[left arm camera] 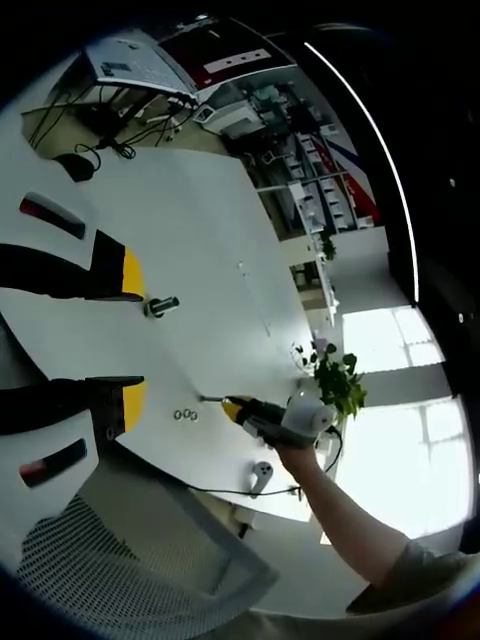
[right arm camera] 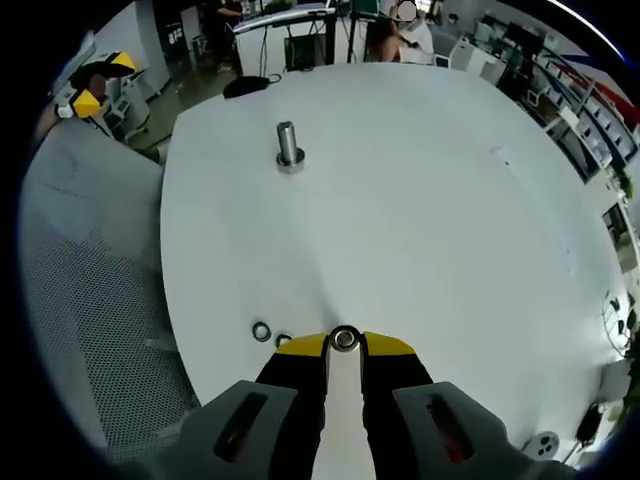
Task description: Place the washer onto the threaded stud by aligning its center hole with the stud, sliding it down to the base, and recovering from edge contact or off-axis alignment until the washer reaches the visible bottom stop.
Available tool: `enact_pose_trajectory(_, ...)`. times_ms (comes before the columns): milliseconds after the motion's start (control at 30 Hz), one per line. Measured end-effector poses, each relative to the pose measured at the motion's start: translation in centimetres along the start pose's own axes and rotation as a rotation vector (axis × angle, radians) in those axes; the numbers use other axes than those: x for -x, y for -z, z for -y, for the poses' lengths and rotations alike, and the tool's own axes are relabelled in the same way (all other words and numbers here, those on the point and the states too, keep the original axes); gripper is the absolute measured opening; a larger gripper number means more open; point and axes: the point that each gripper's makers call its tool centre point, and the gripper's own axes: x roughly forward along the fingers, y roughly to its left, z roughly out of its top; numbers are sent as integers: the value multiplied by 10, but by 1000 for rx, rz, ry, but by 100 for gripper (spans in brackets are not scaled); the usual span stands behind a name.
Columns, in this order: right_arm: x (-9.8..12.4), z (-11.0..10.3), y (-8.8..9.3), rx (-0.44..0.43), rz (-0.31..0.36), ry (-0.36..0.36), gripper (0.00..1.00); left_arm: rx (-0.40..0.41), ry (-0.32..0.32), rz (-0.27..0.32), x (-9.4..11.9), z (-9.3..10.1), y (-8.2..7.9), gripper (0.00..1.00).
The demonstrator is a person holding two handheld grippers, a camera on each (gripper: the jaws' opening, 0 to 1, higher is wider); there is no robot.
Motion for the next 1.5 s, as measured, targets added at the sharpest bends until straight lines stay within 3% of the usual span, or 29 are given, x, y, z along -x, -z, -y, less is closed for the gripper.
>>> enact_pose_trajectory(1500, 0, 0, 2, 14, -44, -24, 14, -6, -1, -9, 0, 0, 2, 27)
